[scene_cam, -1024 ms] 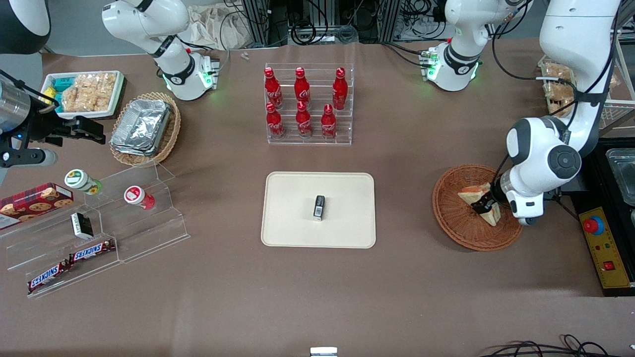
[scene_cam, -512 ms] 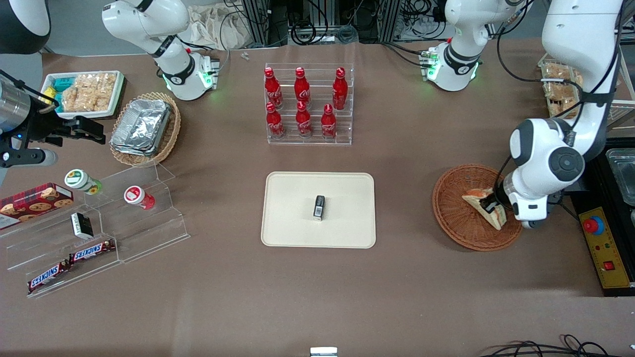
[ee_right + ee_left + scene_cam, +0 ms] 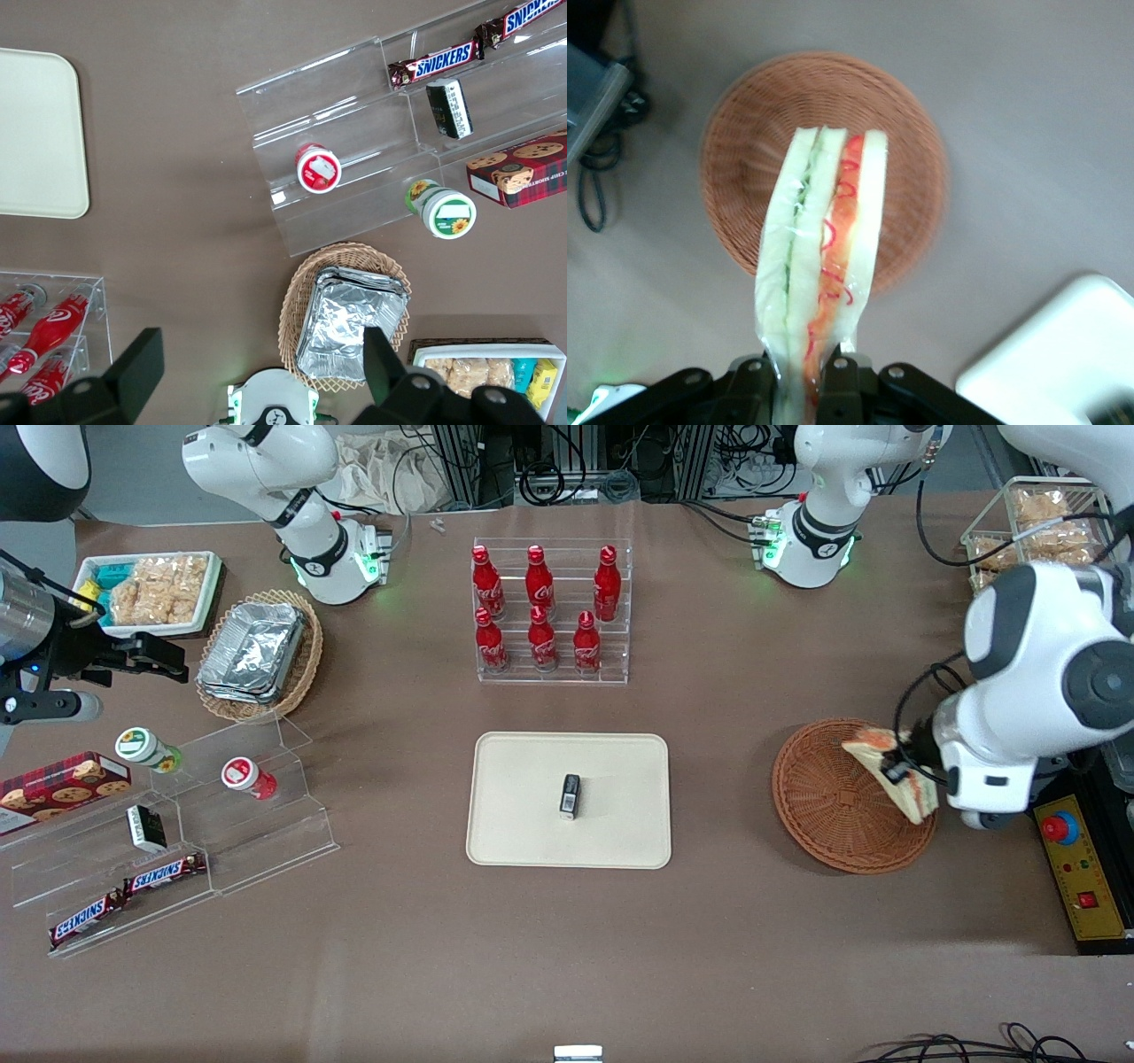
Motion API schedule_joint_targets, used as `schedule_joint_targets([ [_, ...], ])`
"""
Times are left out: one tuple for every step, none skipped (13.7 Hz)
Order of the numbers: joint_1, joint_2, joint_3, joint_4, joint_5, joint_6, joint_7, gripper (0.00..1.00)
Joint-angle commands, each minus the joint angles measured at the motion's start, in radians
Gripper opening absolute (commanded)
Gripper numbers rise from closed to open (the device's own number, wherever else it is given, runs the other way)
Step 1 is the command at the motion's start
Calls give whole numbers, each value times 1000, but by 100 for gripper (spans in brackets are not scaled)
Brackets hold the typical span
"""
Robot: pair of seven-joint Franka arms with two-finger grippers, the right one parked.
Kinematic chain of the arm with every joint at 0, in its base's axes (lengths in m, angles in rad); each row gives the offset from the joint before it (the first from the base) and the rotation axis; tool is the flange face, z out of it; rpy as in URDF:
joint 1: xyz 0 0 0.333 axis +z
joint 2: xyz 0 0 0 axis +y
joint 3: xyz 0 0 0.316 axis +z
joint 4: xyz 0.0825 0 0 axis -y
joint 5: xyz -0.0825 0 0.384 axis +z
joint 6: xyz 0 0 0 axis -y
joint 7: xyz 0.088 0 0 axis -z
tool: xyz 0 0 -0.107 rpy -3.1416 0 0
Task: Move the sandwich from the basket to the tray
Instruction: 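Lift the sandwich and carry it toward the cream tray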
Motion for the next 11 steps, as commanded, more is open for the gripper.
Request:
schedule_joint_targets([
  [-5, 86, -160, 101, -3, -19, 14, 0],
  [-7, 100, -209, 60, -3, 48, 13, 0],
  [-7, 102, -249, -17, -3, 162, 13, 0],
  [-9, 109, -285, -98, 4, 271, 14, 0],
  [-19, 147, -306, -158, 20, 364, 19, 0],
  [-68, 187, -302, -174, 38, 418, 22, 0],
  [-97, 239, -294, -166, 82, 442, 14, 0],
  [-111, 294, -294, -151, 139, 459, 8, 0],
  [-128, 336, -294, -146, 188, 476, -18, 0],
  [-148, 365, -294, -146, 239, 495, -44, 0],
  [-156, 391, -294, -146, 277, 513, -59, 0],
])
